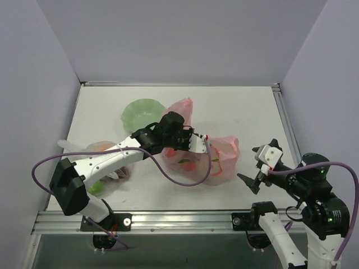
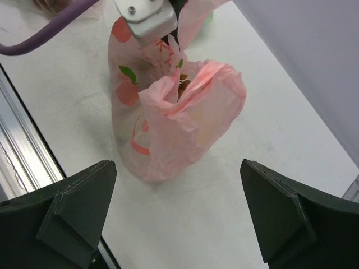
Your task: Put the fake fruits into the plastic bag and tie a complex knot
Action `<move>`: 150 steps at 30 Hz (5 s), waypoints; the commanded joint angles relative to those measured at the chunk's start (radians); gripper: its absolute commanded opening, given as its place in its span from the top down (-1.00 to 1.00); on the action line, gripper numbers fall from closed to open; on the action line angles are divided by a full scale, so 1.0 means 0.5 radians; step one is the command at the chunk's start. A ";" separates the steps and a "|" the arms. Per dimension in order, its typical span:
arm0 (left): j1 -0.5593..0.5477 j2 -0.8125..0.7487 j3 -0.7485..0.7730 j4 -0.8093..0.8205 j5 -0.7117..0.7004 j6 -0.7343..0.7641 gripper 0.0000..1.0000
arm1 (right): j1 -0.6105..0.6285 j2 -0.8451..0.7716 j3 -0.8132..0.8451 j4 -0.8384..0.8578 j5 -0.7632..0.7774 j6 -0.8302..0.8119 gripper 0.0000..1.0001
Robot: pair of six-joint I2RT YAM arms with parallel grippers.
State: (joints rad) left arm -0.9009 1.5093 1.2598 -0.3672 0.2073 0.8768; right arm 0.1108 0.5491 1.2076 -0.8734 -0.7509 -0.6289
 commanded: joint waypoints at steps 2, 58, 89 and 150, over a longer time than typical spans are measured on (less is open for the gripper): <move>0.022 -0.086 0.122 -0.048 0.095 -0.051 1.00 | 0.030 0.012 0.021 -0.075 -0.191 -0.288 -0.99; 0.102 -0.251 -0.044 -0.125 0.524 -0.302 1.00 | 0.008 0.408 -0.897 1.481 -1.140 0.154 -1.00; -0.158 -0.515 -0.457 0.320 -0.279 -0.315 1.00 | -0.092 0.822 -0.526 1.851 -0.566 1.447 1.00; -0.039 -0.693 -0.710 0.177 0.714 -0.305 0.14 | 0.499 1.169 -0.845 1.912 -0.149 0.932 1.00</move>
State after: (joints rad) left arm -0.9188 1.2537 0.8143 -0.1509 0.3664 0.7429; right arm 0.3672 1.1267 0.7219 0.1146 -0.8131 -0.0780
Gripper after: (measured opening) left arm 0.343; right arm 0.032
